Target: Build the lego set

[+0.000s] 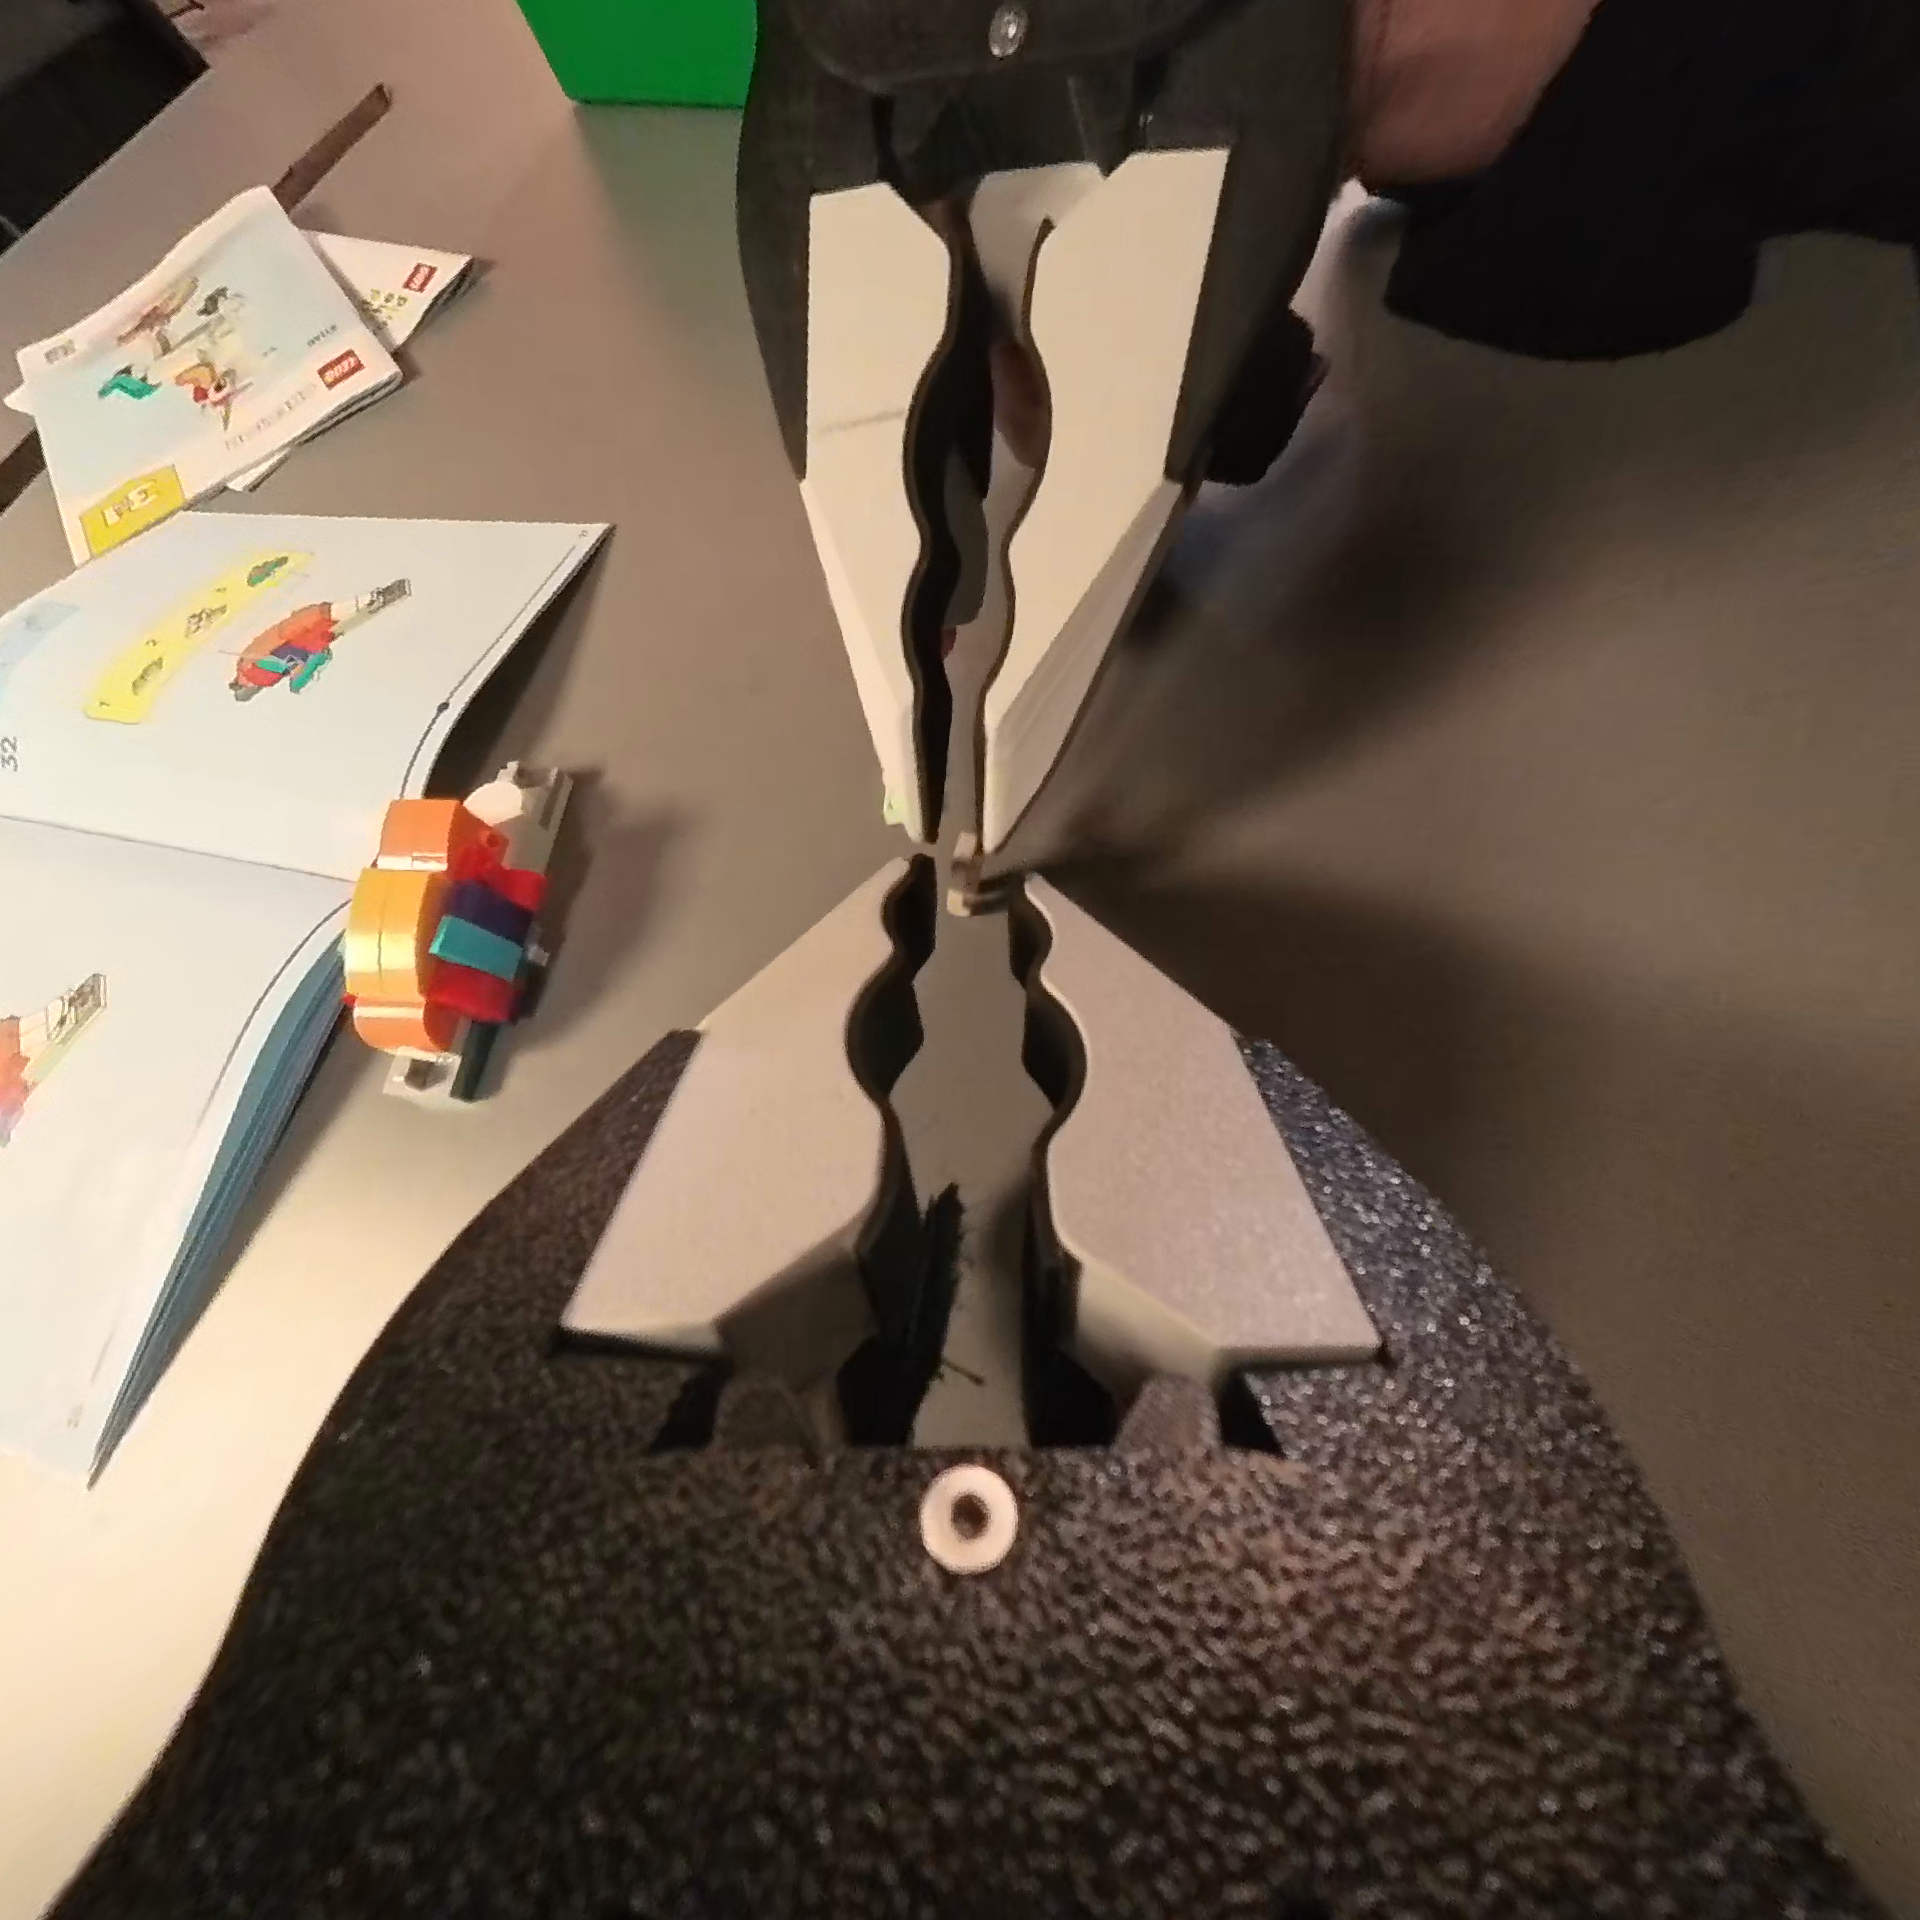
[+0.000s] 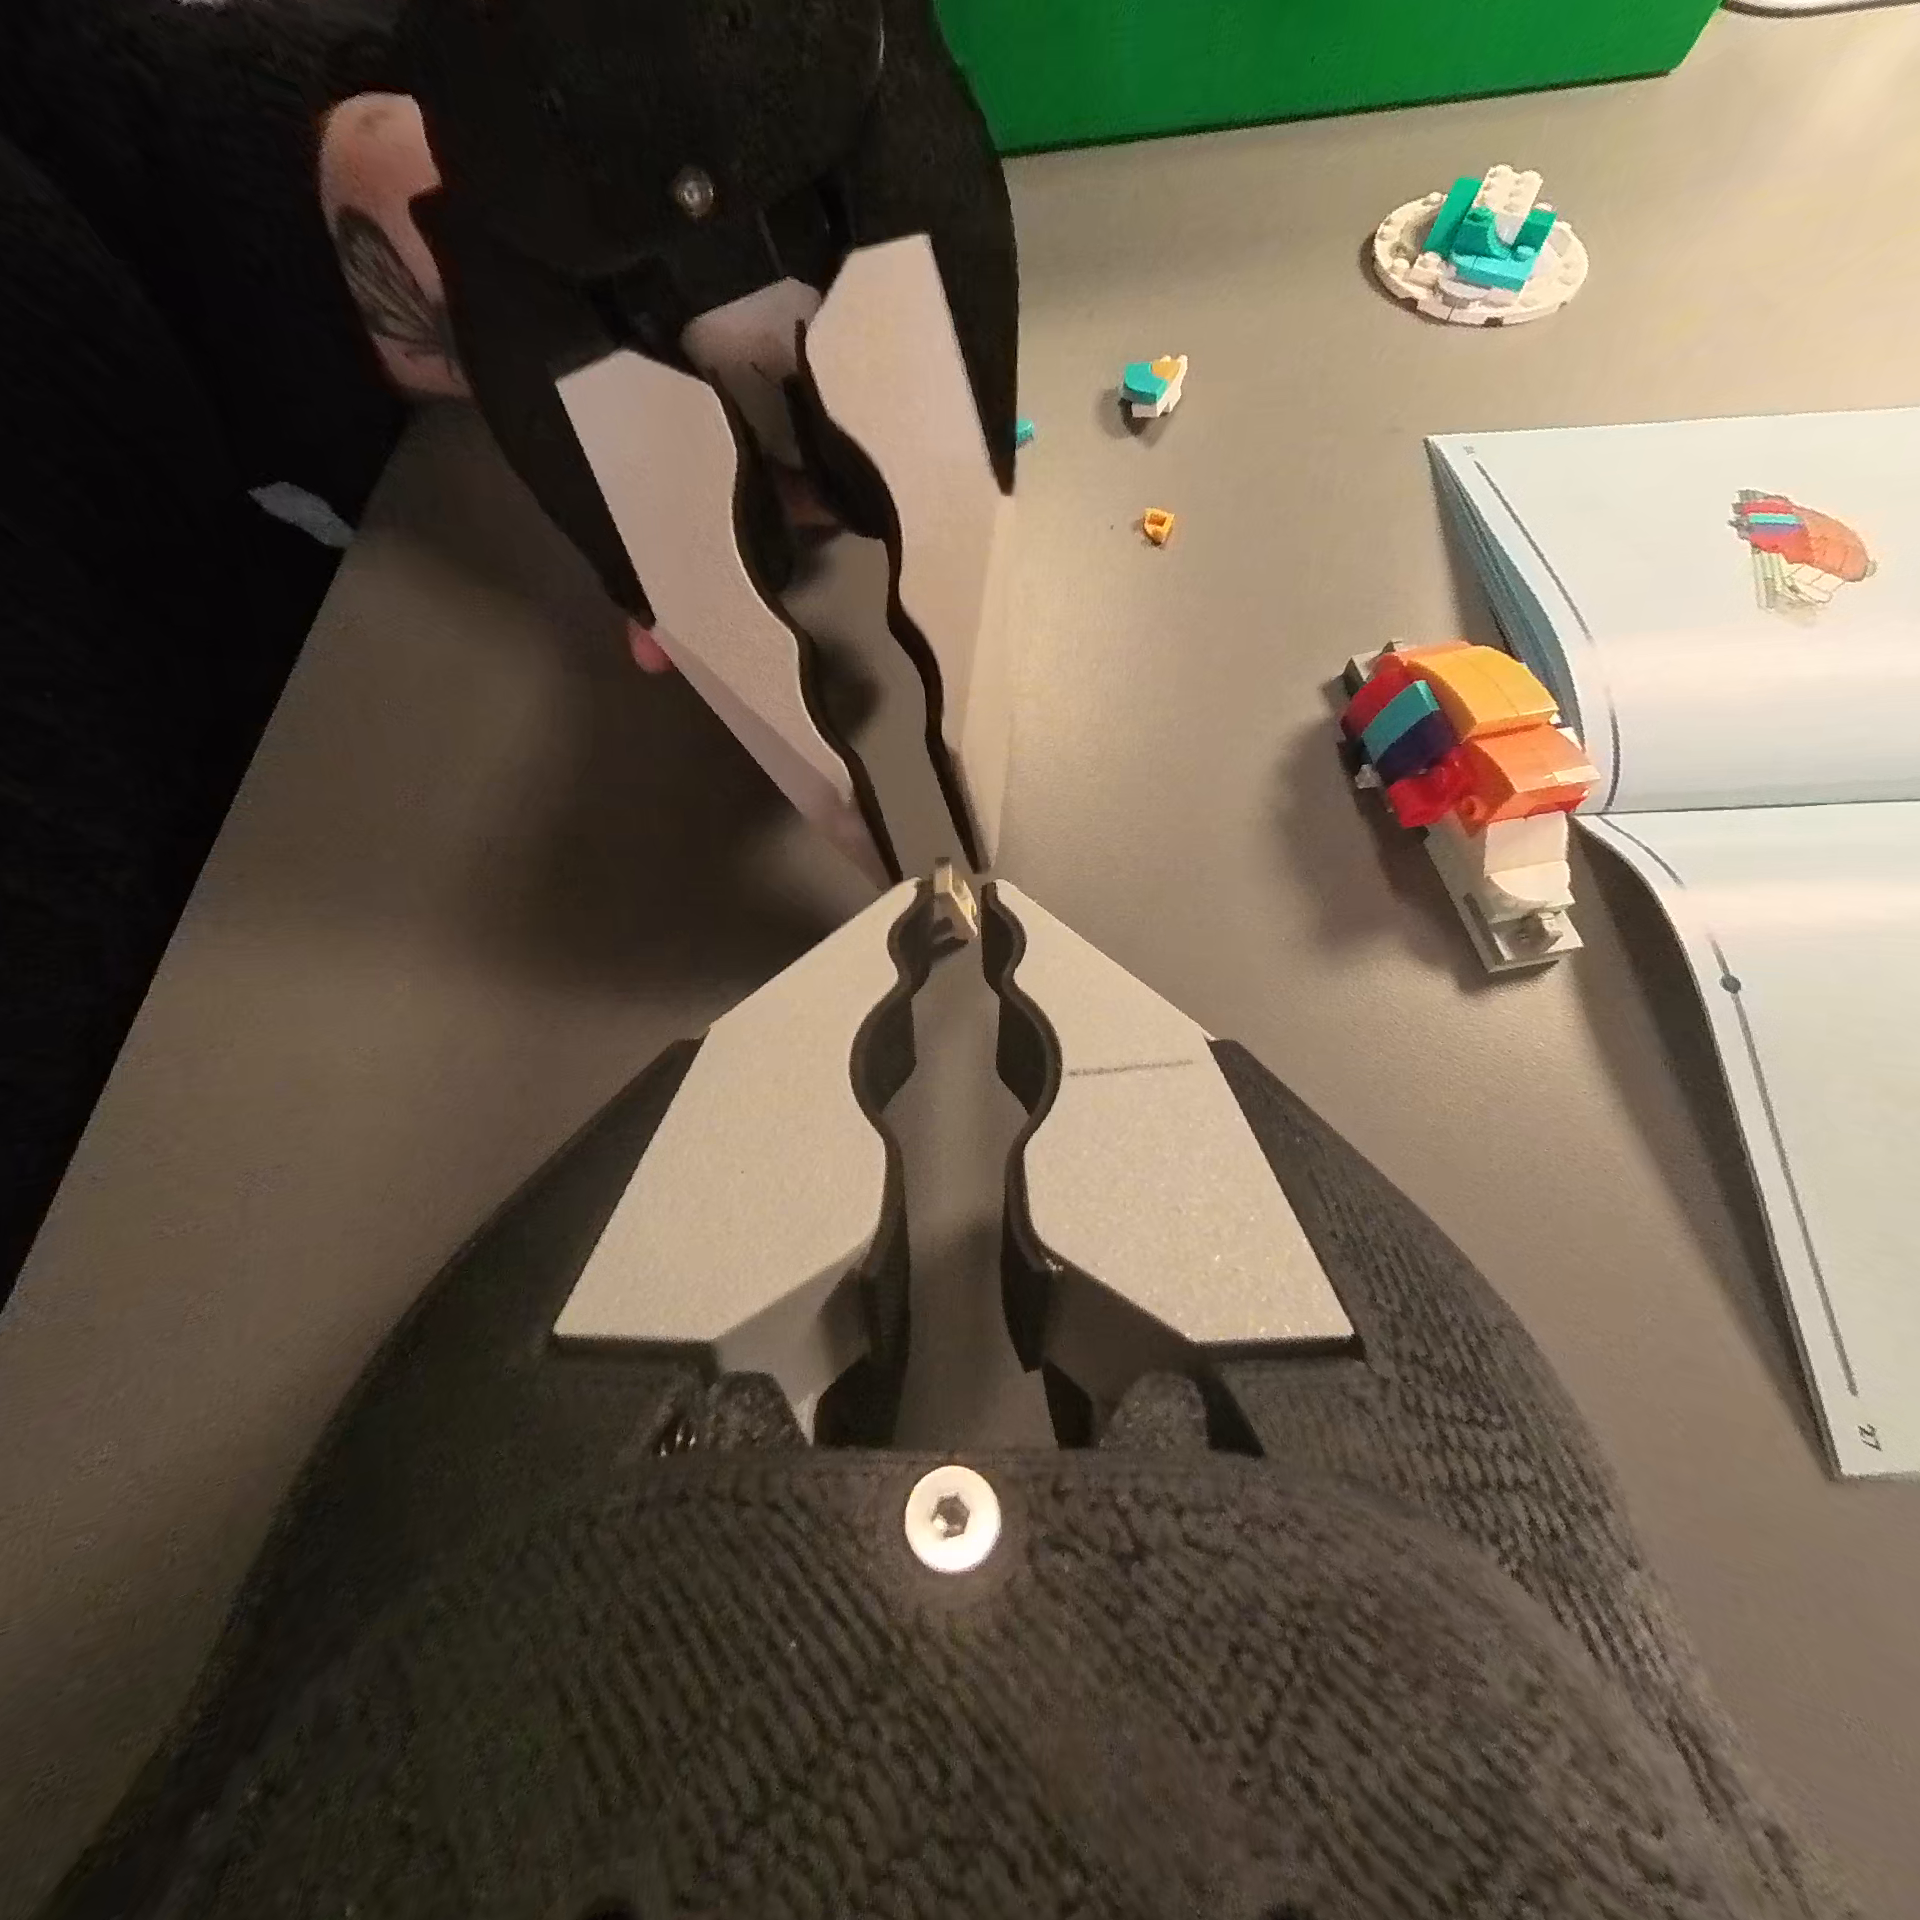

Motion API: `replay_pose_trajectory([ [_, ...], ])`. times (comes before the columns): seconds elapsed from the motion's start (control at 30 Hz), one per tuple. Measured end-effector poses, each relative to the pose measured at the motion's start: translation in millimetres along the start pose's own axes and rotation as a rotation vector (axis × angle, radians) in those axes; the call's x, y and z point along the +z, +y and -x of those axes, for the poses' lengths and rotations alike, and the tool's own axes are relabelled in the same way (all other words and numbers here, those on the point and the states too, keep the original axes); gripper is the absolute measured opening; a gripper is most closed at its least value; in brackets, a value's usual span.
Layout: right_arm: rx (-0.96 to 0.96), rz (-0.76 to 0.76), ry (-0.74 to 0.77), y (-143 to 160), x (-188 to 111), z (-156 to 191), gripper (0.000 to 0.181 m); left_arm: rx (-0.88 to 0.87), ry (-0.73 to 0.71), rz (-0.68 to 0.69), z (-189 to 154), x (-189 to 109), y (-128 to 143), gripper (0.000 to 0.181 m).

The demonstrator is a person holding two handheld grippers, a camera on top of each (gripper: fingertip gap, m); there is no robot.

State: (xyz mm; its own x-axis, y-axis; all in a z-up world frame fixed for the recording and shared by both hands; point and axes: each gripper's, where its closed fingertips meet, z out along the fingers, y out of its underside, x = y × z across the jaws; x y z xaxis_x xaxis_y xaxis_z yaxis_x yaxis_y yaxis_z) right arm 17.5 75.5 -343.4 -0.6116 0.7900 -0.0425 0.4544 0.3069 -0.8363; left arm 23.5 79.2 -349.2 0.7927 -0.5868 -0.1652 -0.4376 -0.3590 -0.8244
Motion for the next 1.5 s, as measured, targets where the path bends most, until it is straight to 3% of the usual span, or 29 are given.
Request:
replay_pose_trajectory([
  [0.47,-0.008,0.0,0.055,10,-28,-23,0.017,-0.012,-0.011,0.022,3,4,1,0.009],
  [0.73,-0.034,0.125,-0.032,27,-14,-23,0.017,-0.02,-0.014,0.019,4,4,1,0.009],
  [0.9,-0.07,0.143,-0.006,28,-12,-26,0.007,-0.029,-0.016,0.024,5,4,2,0.009],
  [1.33,-0.529,0.173,0.297,19,-9,-25,0.005,0.051,-0.012,0.013,0,5,0,0.001],
  [1.5,-0.77,0.197,0.412,14,-6,-22,0.006,-0.046,-0.012,0.023,8,3,3,0.001],
])
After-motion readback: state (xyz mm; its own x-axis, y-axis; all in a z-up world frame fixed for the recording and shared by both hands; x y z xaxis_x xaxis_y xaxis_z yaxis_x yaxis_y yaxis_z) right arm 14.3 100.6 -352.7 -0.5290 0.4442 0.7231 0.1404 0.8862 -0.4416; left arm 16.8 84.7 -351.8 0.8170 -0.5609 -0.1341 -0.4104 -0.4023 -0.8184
